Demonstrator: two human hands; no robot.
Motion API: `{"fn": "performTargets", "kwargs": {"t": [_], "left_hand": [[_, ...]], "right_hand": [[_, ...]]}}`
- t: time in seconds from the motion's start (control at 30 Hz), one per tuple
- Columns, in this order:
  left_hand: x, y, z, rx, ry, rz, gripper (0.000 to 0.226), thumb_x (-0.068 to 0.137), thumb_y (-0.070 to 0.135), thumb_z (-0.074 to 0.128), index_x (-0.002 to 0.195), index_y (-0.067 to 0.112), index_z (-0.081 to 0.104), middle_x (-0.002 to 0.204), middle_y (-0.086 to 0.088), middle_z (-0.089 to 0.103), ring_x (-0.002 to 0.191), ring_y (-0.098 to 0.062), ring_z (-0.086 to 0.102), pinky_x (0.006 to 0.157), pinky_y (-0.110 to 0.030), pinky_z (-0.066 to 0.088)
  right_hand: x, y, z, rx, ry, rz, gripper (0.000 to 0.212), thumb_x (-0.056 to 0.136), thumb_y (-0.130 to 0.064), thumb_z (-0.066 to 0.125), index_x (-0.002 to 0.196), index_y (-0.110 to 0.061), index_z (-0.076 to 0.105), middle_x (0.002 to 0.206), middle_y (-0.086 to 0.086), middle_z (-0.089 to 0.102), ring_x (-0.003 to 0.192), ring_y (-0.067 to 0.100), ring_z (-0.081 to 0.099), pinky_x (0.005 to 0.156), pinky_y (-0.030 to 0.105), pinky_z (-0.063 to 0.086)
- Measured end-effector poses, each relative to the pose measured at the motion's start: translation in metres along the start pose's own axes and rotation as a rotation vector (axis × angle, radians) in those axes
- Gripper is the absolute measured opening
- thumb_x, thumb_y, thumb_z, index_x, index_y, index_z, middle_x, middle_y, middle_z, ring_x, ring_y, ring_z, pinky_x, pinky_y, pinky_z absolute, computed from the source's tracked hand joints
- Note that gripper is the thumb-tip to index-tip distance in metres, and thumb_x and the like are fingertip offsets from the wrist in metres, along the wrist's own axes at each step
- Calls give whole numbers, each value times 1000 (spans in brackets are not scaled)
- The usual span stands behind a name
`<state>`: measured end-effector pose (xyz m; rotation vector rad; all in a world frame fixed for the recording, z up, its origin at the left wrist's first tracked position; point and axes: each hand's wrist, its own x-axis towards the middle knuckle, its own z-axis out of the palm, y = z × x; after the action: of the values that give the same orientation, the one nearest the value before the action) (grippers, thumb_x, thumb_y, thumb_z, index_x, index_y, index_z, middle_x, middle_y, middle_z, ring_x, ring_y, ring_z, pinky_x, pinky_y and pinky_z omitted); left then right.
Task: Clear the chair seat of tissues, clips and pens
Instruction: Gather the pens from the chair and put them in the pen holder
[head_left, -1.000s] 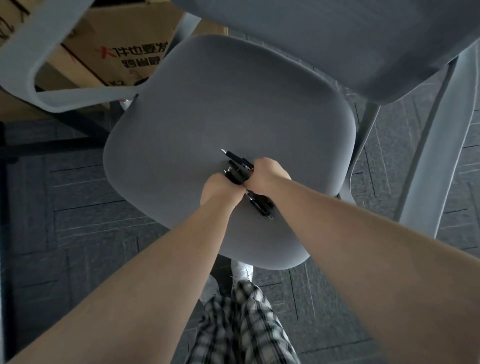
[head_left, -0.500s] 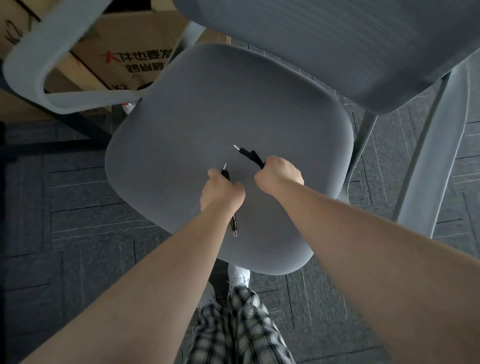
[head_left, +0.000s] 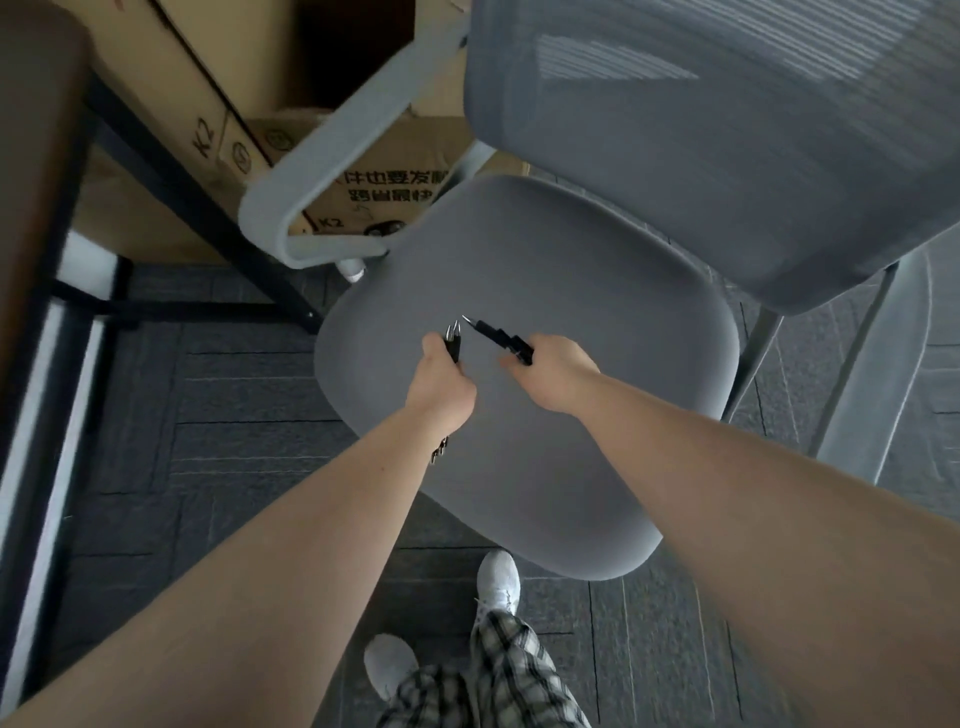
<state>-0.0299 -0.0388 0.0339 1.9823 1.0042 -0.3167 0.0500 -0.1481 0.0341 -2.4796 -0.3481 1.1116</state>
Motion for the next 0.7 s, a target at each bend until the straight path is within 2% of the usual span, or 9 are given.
{"fn": "performTargets", "kwargs": {"t": [0.03,0.1,0.2,0.3,0.37,0.43,0.57,0.7], "left_hand": [[-4,0,-12,10,12,19,17,96,4,38,91,18,28,71,1,34,82,-25,40,75,-30,32],[-12,-5,-37,-7,22,17,14,95,3,38,96,11,25,75,-2,37,75,-25,40,71,-33,33],[-26,-18,-76,-67,39,-15,8,95,5,35,93,12,29,76,-3,38,61,-17,36,57,-32,32],[-48,-31,-121,-164,122,29,7,99,13,34,92,12,34,81,-6,44,63,-16,40,53,-29,32],[-64,-40,-151,-199,195,61,9,100,16,33,92,12,35,82,-7,44,62,-15,39,52,-28,31],[-84,-53,-180,-205,275,69,8,101,15,33,94,11,36,76,-2,40,63,-15,39,54,-28,31],[-125,-87,-235,-138,464,68,24,101,15,33,117,-2,41,70,6,33,85,-23,40,76,-29,32],[-169,-125,-284,-227,559,25,8,101,17,34,96,11,34,70,5,34,82,-21,41,73,-31,33]], "right_hand": [[-4,-11,0,11,-12,-19,35,95,-41,47,66,-24,39,64,-2,46,52,16,43,48,28,31],[-12,-36,0,26,-29,-62,34,95,-41,49,66,-25,40,63,-2,45,51,17,42,48,28,31],[-28,-73,3,11,-32,-141,35,96,-40,49,65,-26,40,62,-1,44,50,16,41,47,28,30],[-47,-115,7,1,-40,-213,31,97,-40,48,73,-20,46,62,0,44,51,17,41,48,29,31],[-61,-144,12,-19,-38,-263,35,97,-40,47,70,-18,43,60,1,43,50,17,40,48,29,31],[-77,-175,23,-59,-30,-322,38,98,-39,46,65,-21,38,58,2,42,49,17,41,47,29,32],[-118,-235,56,-138,-22,-464,42,98,-39,45,62,-25,29,61,1,39,53,13,37,47,26,27],[-163,-292,93,-102,-42,-544,38,98,-38,47,67,-16,42,60,0,44,53,14,42,48,26,31]]}}
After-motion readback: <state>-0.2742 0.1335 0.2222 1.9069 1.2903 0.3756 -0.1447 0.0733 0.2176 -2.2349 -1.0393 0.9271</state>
